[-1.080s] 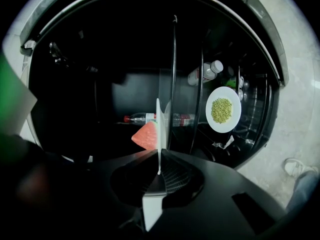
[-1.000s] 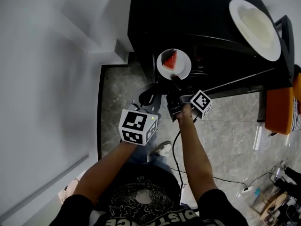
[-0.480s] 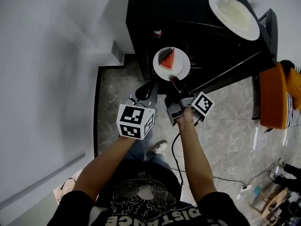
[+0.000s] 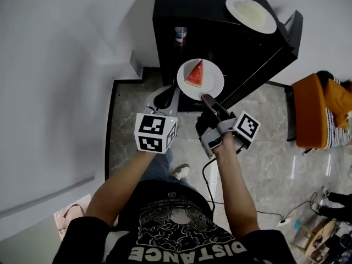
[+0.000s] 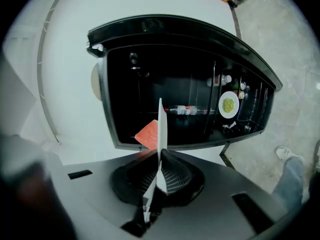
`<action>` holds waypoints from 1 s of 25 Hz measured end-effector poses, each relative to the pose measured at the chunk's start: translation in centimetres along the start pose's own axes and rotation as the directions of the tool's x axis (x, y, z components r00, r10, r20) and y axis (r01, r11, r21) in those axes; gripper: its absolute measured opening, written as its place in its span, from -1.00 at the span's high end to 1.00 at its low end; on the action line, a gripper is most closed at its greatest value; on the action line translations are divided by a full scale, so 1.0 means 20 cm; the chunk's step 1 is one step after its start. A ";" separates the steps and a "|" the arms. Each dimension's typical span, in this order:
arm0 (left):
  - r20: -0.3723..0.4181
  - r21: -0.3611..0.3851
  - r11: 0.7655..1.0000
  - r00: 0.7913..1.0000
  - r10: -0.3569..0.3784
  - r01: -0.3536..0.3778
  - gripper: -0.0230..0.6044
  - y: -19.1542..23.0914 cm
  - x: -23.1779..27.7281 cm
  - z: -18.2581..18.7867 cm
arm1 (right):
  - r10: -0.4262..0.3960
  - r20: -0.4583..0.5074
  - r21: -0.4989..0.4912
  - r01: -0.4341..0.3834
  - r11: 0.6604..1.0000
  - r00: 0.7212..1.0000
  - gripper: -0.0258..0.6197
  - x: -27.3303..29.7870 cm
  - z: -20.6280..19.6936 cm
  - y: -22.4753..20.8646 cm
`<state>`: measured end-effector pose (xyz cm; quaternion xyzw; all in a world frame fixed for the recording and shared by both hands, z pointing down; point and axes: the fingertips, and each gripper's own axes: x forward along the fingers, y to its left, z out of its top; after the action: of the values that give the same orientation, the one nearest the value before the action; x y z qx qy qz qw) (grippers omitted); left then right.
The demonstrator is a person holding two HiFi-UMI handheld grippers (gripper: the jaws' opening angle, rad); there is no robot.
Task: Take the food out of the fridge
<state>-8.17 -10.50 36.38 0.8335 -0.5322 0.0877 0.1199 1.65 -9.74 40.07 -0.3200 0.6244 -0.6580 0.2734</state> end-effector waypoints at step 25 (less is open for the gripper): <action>0.103 0.033 0.997 0.992 -0.068 0.065 0.92 0.03 -0.25 0.23 | 0.091 -0.021 -0.118 -0.093 0.989 0.996 0.88 -0.21 -0.21 0.73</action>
<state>-10.75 -7.80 30.75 0.8557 -0.5085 0.0478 0.0826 0.48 -4.92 25.06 -0.3012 0.6788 -0.6088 0.2790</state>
